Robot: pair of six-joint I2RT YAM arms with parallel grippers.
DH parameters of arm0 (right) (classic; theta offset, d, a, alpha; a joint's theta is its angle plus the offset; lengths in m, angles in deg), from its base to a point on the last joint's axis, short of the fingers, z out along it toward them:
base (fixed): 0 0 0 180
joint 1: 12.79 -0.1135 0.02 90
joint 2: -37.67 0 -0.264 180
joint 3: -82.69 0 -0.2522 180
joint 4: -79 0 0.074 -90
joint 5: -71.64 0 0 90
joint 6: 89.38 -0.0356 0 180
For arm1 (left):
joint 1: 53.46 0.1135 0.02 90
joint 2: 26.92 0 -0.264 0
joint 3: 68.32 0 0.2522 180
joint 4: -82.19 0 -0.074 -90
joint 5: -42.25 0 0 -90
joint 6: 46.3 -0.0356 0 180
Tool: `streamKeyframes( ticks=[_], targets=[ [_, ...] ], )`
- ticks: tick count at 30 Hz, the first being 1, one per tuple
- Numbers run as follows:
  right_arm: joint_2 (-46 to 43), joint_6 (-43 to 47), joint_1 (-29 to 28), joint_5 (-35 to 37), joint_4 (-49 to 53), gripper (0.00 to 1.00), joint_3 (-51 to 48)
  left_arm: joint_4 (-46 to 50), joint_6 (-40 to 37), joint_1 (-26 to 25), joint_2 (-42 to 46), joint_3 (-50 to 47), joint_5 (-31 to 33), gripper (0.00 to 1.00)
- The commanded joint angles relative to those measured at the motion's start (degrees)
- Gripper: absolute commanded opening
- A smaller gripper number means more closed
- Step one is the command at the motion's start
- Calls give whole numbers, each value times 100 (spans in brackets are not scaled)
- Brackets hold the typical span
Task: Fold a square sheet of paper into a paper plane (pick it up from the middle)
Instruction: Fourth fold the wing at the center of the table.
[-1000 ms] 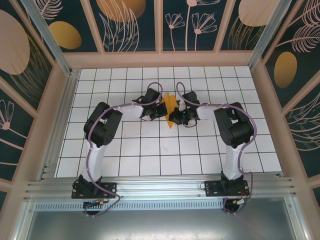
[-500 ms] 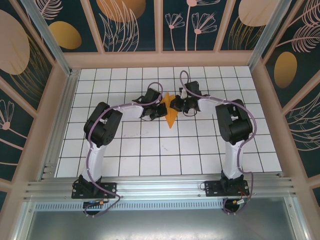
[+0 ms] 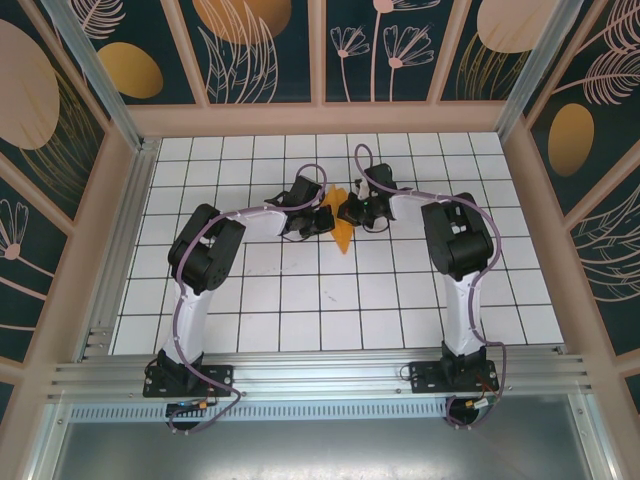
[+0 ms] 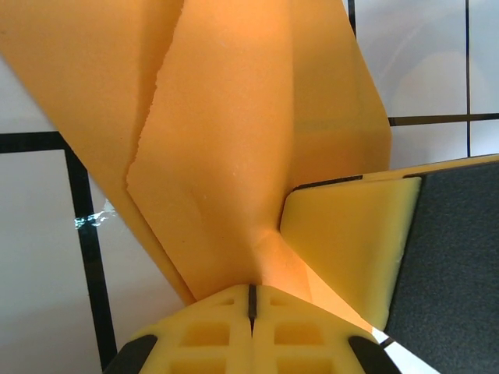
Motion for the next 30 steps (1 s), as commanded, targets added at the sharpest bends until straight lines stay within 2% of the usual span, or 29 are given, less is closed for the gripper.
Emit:
streamKeyframes(
  ticks=[1, 14, 17, 24, 30],
  targets=[
    [225, -82, 11, 171, -36, 3, 228, 638, -259, 43, -353, -117, 71, 0],
    [630, -79, 24, 257, 12, 4, 993, 741, -487, 38, -392, -144, 8, 0],
    [163, -17, 52, 187, -60, 4, 710, 714, -478, 38, -361, -178, 26, 0],
    [-1088, 260, 19, -40, 276, 6, -706, 584, -447, 38, -324, -205, -7, 0],
    [-1205, 379, -162, -203, 450, 5, -1254, 565, -377, 40, -279, -178, 36, 0]
  ],
)
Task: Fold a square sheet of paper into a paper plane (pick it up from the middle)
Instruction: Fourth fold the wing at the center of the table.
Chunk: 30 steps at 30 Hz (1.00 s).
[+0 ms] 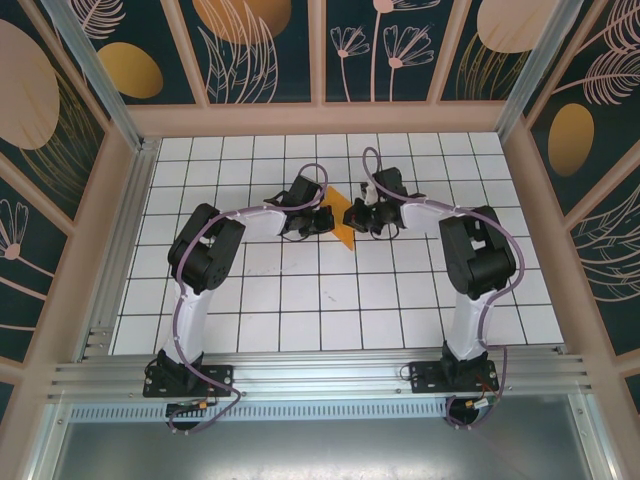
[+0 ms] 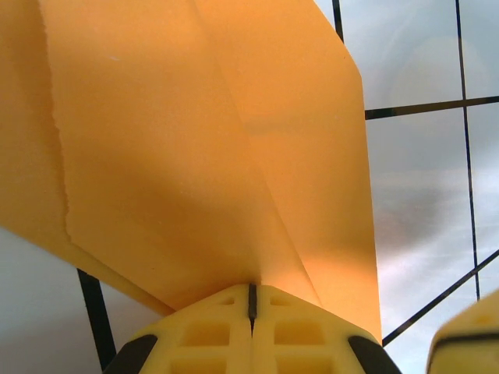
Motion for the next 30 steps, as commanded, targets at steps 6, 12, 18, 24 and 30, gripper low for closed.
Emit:
streamKeyframes(
  ticks=[6, 12, 18, 24, 30],
  targets=[
    [291, 68, -75, -120, 130, 5, -373, 547, 21, 28, -257, -167, 150, 0],
    [460, -93, 4, -20, 187, 4, -581, 358, 44, 25, -57, -149, 12, 0],
    [612, -78, -19, 223, 566, 4, -538, -1080, 510, 26, 439, -417, -912, 5],
    [738, -95, -59, 312, 742, 4, -450, -1756, 891, 29, 311, -497, -1052, 8],
    [791, -121, -105, 379, 848, 4, -415, -1078, 622, -3, -6, -129, -700, 8]
  ],
)
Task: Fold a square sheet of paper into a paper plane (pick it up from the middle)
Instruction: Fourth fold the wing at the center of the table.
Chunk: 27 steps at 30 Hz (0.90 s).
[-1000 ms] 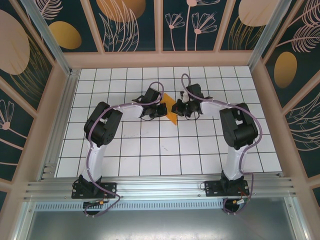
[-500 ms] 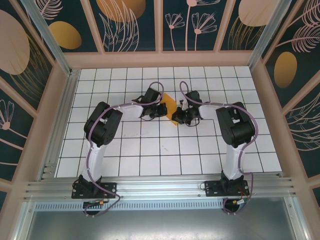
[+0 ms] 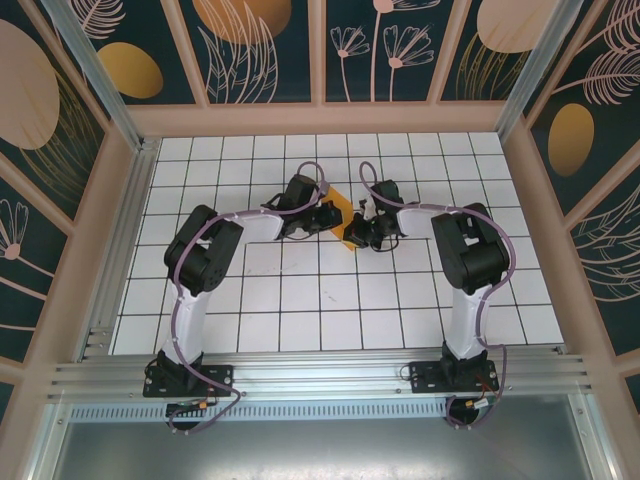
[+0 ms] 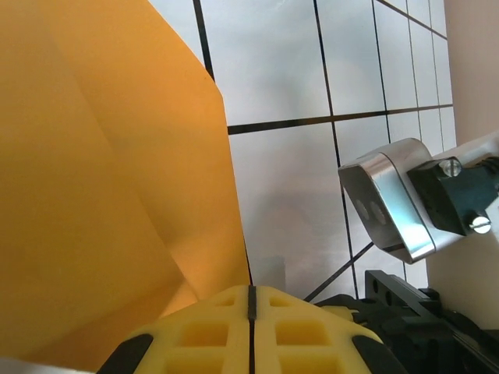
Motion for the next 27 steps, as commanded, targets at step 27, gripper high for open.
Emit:
streamKeyframes(
  ticks=[27],
  targets=[
    [586, -381, -263, 1012, 827, 2, -666, 1795, -155, 2, -797, 1319, 1697, 15]
  ],
)
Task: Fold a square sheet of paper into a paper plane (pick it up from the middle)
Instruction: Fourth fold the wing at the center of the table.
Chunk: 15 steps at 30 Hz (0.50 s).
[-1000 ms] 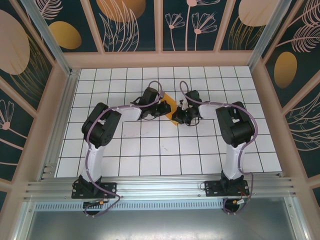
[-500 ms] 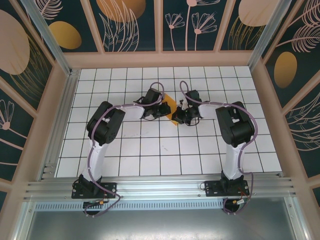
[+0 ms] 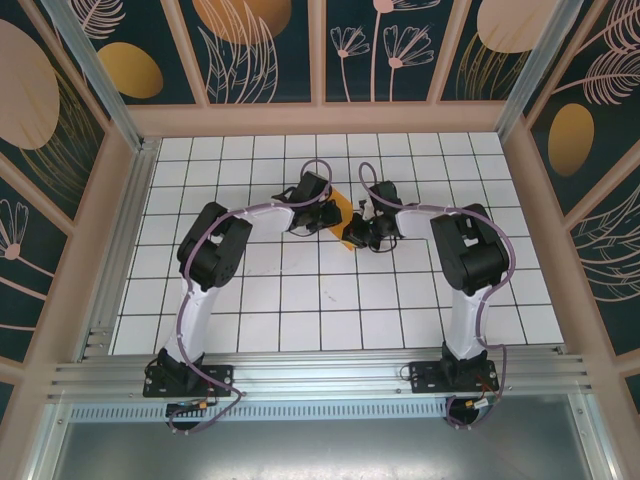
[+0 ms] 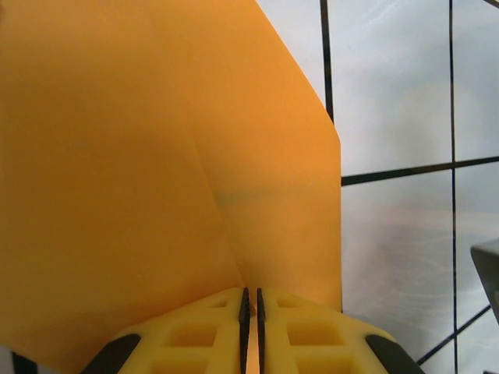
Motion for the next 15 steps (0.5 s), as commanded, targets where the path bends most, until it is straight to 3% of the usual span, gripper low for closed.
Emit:
streamKeyframes(
  ticks=[1, 15],
  targets=[
    [611, -114, -176, 832, 992, 2, -567, 317, -78, 136, -269, 263, 449, 15],
    [589, -154, -219, 810, 877, 2, -834, 375, -16, 511, -782, 1091, 484, 16]
  ],
)
